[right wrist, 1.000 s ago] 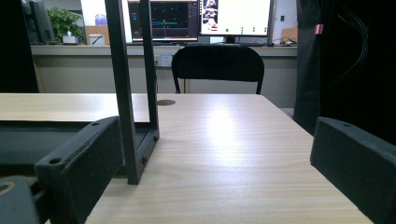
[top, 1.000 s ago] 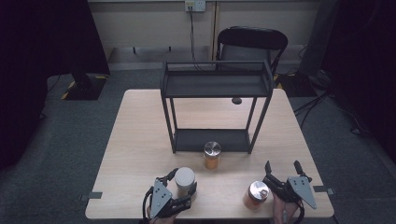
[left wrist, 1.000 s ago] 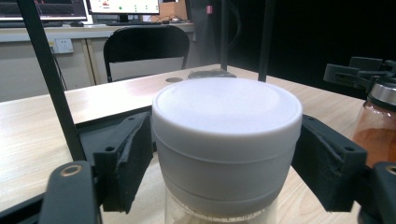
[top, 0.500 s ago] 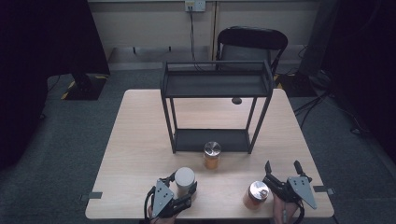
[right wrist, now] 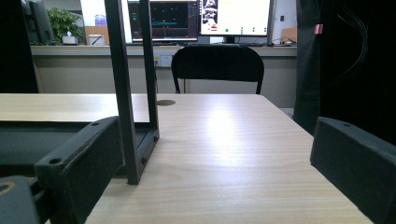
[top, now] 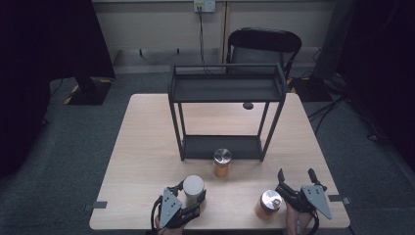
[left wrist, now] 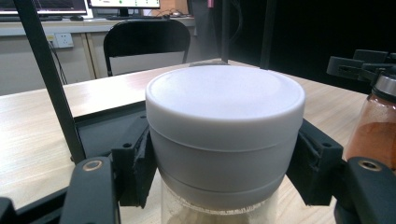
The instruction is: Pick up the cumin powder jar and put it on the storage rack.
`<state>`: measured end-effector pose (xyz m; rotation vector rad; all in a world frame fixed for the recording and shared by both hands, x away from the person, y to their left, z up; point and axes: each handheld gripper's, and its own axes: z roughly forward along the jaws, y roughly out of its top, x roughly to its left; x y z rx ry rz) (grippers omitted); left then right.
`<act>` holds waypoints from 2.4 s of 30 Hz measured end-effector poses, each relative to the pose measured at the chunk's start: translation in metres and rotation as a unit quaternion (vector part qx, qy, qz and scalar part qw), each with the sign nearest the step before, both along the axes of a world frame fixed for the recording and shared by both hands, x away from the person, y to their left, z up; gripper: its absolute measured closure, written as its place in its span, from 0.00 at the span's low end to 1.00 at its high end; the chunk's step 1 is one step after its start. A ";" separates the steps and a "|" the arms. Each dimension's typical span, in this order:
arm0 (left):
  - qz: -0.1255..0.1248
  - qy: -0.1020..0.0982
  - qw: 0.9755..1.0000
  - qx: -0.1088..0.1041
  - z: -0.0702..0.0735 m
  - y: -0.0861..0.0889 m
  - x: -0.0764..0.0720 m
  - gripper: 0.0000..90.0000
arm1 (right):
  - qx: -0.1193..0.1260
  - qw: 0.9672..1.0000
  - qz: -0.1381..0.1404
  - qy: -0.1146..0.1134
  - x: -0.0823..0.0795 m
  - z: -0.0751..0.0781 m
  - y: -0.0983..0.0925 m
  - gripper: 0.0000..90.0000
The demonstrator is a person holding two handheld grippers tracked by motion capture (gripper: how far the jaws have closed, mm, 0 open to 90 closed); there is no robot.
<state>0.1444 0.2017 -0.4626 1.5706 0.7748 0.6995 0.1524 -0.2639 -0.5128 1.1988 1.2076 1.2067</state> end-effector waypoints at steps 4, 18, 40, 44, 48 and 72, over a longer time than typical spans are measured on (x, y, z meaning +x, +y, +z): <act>-0.001 0.001 1.000 0.000 0.001 0.000 0.000 0.38 | 0.000 1.000 0.000 0.000 0.000 0.000 0.000 0.02; -0.002 0.006 1.000 0.002 0.004 0.000 0.002 0.38 | -0.001 1.000 0.000 0.000 0.000 0.000 0.000 0.02; 0.002 0.000 1.000 0.001 0.010 -0.001 0.004 0.38 | -0.002 1.000 0.000 0.000 0.000 0.000 0.000 0.02; 0.004 0.001 1.000 0.001 0.011 0.000 0.005 0.38 | -0.002 1.000 0.001 0.000 0.000 0.000 0.000 0.02; 0.008 0.002 1.000 0.002 0.011 0.000 0.005 0.38 | -0.003 1.000 0.001 0.000 0.000 0.000 0.000 0.02; 0.021 -0.005 1.000 0.001 0.024 0.000 0.016 0.38 | -0.004 1.000 0.003 0.000 0.000 0.000 0.000 0.02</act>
